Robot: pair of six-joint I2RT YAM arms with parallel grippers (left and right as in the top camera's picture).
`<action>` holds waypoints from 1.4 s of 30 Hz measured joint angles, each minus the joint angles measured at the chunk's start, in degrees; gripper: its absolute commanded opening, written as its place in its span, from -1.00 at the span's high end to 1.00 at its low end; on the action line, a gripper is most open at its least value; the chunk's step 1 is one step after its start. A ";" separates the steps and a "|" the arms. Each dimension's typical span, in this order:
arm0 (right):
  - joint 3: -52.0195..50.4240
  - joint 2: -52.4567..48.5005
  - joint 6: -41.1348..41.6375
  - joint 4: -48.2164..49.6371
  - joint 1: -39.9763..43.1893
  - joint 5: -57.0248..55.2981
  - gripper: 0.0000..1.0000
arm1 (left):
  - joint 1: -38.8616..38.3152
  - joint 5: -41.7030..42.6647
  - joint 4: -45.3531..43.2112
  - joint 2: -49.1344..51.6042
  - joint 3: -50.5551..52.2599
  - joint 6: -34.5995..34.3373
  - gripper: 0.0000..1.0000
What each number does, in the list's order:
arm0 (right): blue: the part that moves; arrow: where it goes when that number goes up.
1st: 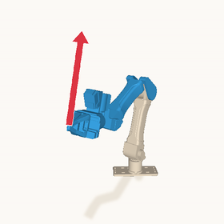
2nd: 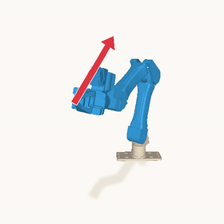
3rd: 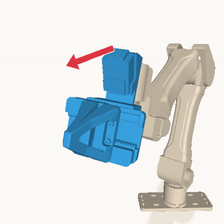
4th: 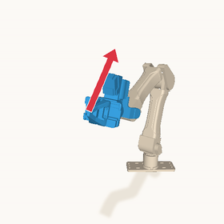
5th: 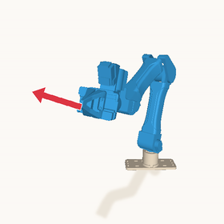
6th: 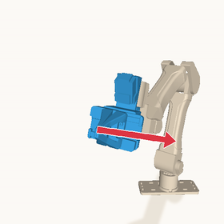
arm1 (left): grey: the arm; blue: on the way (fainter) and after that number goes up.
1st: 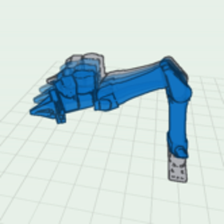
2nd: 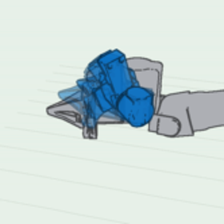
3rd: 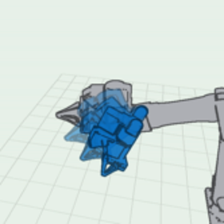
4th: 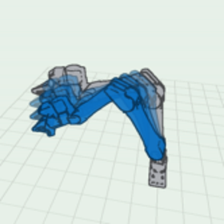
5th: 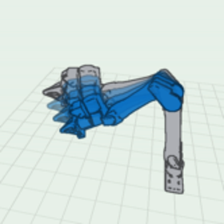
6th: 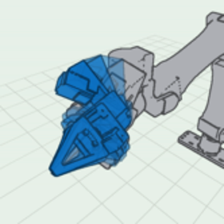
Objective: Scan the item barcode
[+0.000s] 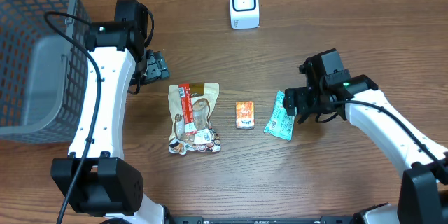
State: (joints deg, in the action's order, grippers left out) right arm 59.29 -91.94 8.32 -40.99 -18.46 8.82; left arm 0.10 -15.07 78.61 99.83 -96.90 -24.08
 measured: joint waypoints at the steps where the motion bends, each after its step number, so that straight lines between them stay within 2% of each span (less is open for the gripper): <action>1: 0.00 -0.39 -0.13 0.15 0.00 -0.02 -0.86 | 0.00 0.00 0.00 0.00 0.00 0.00 -0.99; 20: 0.00 -6.36 -0.85 1.77 -0.02 -3.30 -0.83 | 0.00 0.00 0.00 0.00 0.00 0.00 -0.99; 27: 0.00 -6.38 -0.85 5.92 0.00 -2.14 -0.53 | 0.00 0.00 0.00 0.00 0.00 0.00 -0.99; 30: 0.00 -6.38 -1.05 7.23 0.00 -1.31 -0.34 | 0.00 0.00 0.02 0.00 0.00 0.00 -0.99; 33: 0.00 -6.38 -1.25 8.28 0.00 -0.96 -0.01 | 0.00 0.00 0.00 0.00 0.00 0.00 -0.99; 36: -0.02 -6.38 -0.83 9.46 0.00 -0.66 0.03 | 0.00 0.00 0.00 0.00 0.00 0.00 -0.99; 42: -0.02 -6.38 -0.74 13.18 0.00 -0.39 0.37 | 0.00 0.00 0.02 0.00 0.00 0.00 -0.99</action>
State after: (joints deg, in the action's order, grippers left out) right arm 59.27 -98.32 7.57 -27.81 -18.46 8.43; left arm 0.10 -15.07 78.63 99.83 -96.90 -24.08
